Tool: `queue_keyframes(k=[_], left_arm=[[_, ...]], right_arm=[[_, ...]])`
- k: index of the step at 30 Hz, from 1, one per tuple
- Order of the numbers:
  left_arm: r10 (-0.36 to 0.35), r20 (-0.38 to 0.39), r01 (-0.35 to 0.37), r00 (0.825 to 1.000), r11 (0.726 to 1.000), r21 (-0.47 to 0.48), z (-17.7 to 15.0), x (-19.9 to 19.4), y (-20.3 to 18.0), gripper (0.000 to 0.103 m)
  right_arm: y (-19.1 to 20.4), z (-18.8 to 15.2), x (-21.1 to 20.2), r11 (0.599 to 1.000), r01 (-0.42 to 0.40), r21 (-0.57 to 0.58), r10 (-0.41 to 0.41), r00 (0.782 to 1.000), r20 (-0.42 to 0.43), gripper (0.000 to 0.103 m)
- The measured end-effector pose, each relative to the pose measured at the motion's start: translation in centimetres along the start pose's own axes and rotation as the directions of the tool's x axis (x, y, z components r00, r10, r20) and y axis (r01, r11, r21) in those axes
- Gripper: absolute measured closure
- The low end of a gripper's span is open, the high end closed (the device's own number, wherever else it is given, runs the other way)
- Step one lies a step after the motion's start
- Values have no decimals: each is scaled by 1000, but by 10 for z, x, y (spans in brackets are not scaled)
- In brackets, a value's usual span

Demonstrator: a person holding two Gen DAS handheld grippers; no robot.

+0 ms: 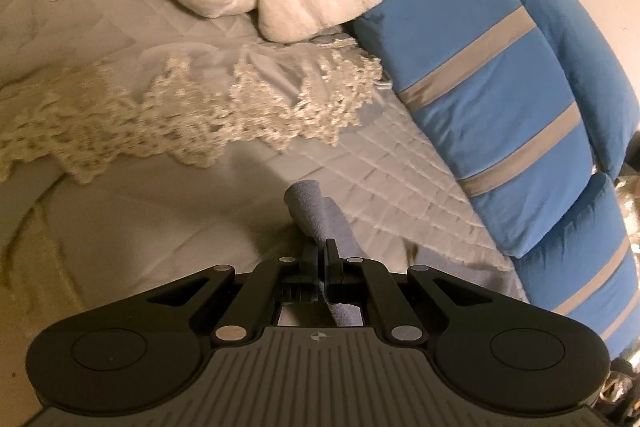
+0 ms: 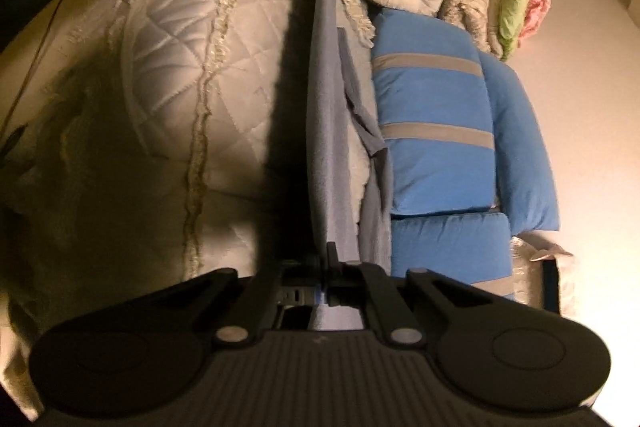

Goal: Fold clothes

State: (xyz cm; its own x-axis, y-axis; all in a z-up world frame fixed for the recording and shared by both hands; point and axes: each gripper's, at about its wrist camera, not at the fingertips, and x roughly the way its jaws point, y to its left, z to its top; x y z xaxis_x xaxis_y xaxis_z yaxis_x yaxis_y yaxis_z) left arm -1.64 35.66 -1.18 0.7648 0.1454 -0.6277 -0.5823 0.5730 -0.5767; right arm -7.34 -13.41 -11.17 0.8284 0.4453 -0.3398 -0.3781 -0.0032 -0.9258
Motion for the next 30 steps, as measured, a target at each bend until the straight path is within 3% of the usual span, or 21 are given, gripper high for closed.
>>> queue_keyframes(k=[6,9,13,14,16,19,20,24,25,30], left_arm=[[36,-19,-36,999,999,-17,-8,-7,16,100],[60,-13,-61,998,995,-75,-8,-10,25,100],[220,12,-218,975,971,-95,-8,-20,20,98],[256,32,-253,966,964,-82,-6,-24,15,97],[299,77,-298,951,954,-31,0,-33,0,91],[276,109,-282,955,959,40,6,-43,-24,69],[258,119,-268,959,961,74,7,-45,-35,63],[178,167,-219,970,936,276,-2,-45,-91,49],[156,178,-208,972,922,327,-6,-43,-105,43],[80,216,-186,973,827,530,-33,-24,-177,36]], right_arm=[[0,3,-6,997,-77,24,77,997,10,102],[1,3,-5,994,-105,40,105,994,14,102],[0,0,-9,988,-120,100,120,993,12,101],[-4,0,-11,981,-134,137,134,991,10,85],[-17,-3,-17,952,-177,249,179,984,15,66],[-42,-10,-26,859,-246,448,244,968,64,17],[-50,-14,-30,823,-265,503,254,963,91,10],[-71,-32,-36,709,-295,641,268,953,142,0],[-74,-36,-36,693,-287,662,260,955,142,0],[-86,-52,-32,655,-224,722,238,968,84,0]])
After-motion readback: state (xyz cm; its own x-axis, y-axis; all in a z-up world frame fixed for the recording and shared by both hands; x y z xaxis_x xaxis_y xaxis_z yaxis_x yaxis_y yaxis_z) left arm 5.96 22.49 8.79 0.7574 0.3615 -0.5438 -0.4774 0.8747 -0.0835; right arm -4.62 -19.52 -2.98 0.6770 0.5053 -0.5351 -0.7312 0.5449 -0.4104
